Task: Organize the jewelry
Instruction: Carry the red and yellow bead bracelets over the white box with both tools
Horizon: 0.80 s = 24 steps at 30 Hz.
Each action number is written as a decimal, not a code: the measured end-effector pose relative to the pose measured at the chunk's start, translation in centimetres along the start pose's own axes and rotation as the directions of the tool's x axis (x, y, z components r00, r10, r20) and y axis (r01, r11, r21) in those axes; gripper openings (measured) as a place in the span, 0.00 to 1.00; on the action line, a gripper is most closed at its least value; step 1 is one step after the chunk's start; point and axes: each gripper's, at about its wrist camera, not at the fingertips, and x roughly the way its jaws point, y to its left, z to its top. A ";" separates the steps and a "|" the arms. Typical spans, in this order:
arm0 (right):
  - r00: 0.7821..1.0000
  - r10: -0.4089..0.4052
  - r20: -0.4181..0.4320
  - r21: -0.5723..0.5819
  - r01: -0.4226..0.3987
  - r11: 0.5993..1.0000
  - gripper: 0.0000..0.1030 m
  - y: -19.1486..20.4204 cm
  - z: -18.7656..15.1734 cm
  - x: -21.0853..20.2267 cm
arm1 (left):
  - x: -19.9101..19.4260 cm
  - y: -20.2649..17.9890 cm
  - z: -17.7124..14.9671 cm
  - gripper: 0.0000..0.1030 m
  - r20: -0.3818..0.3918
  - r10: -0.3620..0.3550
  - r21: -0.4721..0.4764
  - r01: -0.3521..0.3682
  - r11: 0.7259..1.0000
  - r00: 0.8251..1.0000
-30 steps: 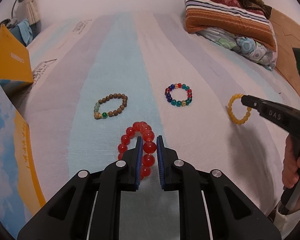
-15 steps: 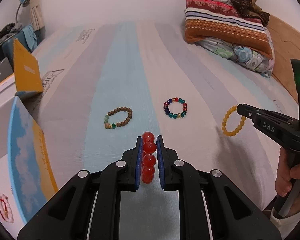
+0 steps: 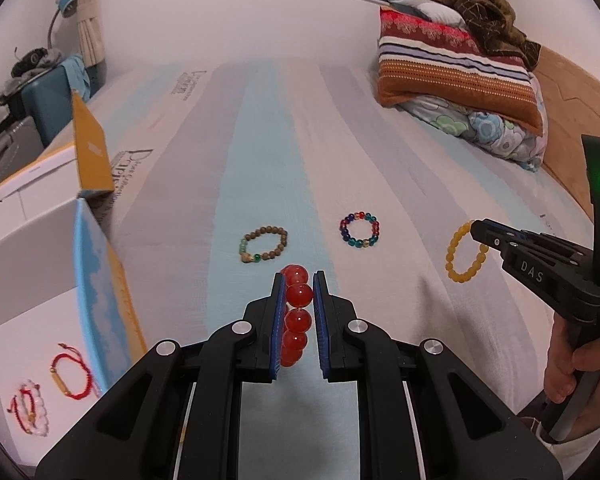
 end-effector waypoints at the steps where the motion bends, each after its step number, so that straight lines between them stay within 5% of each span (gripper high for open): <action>1: 1.000 0.002 0.002 -0.003 -0.002 1.000 0.09 0.3 0.0 -0.2 | -0.4 0.2 0.0 0.13 0.004 0.003 -0.001 -0.003 1.000 1.000; 24: 0.994 0.082 0.069 -0.131 -0.072 0.989 0.09 12.3 1.1 -5.5 | -9.9 8.1 0.2 0.13 0.106 0.085 -0.070 -0.078 0.994 0.991</action>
